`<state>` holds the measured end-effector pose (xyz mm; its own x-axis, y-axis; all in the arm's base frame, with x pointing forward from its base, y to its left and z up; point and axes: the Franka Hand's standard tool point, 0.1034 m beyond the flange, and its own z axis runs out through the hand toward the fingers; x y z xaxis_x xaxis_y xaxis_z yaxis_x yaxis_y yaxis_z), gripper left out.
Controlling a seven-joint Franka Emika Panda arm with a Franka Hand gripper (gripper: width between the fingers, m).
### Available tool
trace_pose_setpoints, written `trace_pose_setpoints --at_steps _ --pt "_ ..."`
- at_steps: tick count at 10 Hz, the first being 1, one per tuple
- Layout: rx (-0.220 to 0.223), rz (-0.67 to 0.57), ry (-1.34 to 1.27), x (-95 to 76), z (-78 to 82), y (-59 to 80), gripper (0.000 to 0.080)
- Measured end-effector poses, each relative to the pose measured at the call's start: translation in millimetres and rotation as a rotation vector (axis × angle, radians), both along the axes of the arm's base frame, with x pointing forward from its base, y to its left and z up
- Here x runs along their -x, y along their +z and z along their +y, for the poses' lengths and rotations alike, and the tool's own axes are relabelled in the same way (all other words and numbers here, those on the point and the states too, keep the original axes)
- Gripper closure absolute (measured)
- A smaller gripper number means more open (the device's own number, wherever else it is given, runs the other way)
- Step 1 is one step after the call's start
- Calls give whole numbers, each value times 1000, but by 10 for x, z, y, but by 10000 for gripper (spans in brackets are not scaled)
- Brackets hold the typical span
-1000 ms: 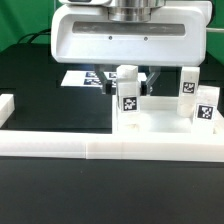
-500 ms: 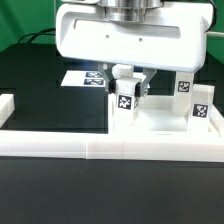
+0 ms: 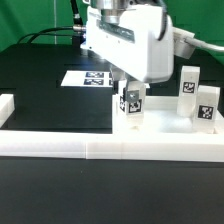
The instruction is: Assemble square table
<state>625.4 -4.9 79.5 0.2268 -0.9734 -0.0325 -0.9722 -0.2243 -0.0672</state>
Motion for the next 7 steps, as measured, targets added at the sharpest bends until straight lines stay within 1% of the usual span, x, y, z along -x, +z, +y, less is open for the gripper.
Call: trace_pose_setpoints --at_steps 1,2,3,4,5,6,7 --pt "-24 -38 -105 38 -24 -9 506" --pt "-38 -52 -199 62 -24 -11 506" --pt "-41 -53 -246 68 -14 -16 506" --pt "-43 -50 -273 67 -10 -23 416" --pt "-42 -51 -260 67 -10 -24 225" --pt "-40 -51 -246 68 -10 -26 225" --pt "-28 -66 -137 64 0 -30 173"
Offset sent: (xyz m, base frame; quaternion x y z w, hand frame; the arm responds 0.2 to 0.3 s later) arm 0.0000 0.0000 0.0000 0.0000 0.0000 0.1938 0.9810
